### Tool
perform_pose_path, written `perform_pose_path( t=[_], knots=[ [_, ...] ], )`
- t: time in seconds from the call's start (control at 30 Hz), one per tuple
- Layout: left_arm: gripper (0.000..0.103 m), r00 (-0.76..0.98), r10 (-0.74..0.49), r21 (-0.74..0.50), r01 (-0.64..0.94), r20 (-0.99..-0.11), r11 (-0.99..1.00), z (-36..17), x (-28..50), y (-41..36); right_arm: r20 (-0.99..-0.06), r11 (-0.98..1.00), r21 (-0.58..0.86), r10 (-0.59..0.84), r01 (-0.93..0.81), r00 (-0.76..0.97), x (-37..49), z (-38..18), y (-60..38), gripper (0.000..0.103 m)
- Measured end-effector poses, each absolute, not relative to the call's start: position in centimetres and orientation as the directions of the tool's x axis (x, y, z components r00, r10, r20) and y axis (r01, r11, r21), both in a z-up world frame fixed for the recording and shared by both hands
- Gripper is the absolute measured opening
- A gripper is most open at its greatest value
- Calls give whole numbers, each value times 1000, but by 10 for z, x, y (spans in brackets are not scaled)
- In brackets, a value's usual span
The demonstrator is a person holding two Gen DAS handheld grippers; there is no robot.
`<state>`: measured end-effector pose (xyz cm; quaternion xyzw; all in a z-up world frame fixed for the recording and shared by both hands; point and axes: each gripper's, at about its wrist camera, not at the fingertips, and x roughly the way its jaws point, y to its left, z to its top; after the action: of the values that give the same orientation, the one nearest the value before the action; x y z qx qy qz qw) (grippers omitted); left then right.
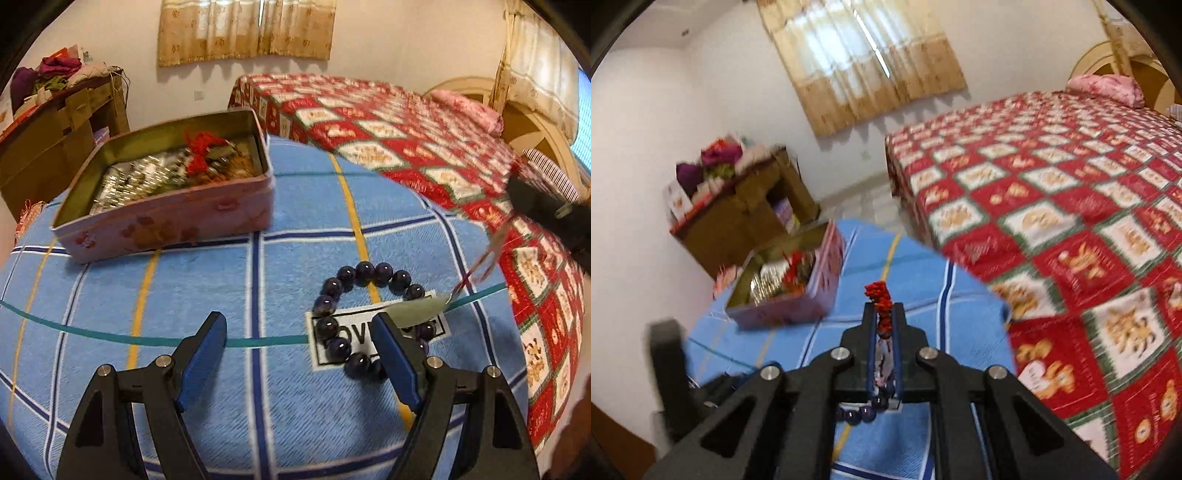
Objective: Organize jewelry
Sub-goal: 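Carry the purple bead bracelet into the pink tin and open the right gripper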
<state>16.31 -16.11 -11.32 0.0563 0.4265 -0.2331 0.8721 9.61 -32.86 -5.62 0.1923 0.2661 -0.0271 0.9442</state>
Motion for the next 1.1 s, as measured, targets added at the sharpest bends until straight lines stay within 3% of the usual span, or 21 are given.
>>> perform_pose_path(
  t=[0.13,0.2,0.27,0.37,0.73,1.1],
  knots=[
    [80,552,-294,-7,461,-780,887,-119,162,-179,-497,932,328,30,155,867,97,-49,-329,11],
    [65,551,-310,-13,476,-774,879,-117,162,-181,-488,931,329,25,157,873,95,-48,-329,11],
    [37,554,-324,-10,494,-767,869,-115,159,-183,-479,930,334,25,155,877,93,-46,-331,11],
    [14,558,-328,-5,502,-763,865,-114,161,-186,-466,929,338,25,152,884,91,-40,-333,11],
    [13,610,-390,-63,486,-689,871,-74,160,-165,-399,941,326,53,88,915,101,-5,-323,11],
    [13,758,-328,-40,372,-564,928,1,210,-104,-323,908,414,208,-59,923,166,23,-284,11]
  ],
)
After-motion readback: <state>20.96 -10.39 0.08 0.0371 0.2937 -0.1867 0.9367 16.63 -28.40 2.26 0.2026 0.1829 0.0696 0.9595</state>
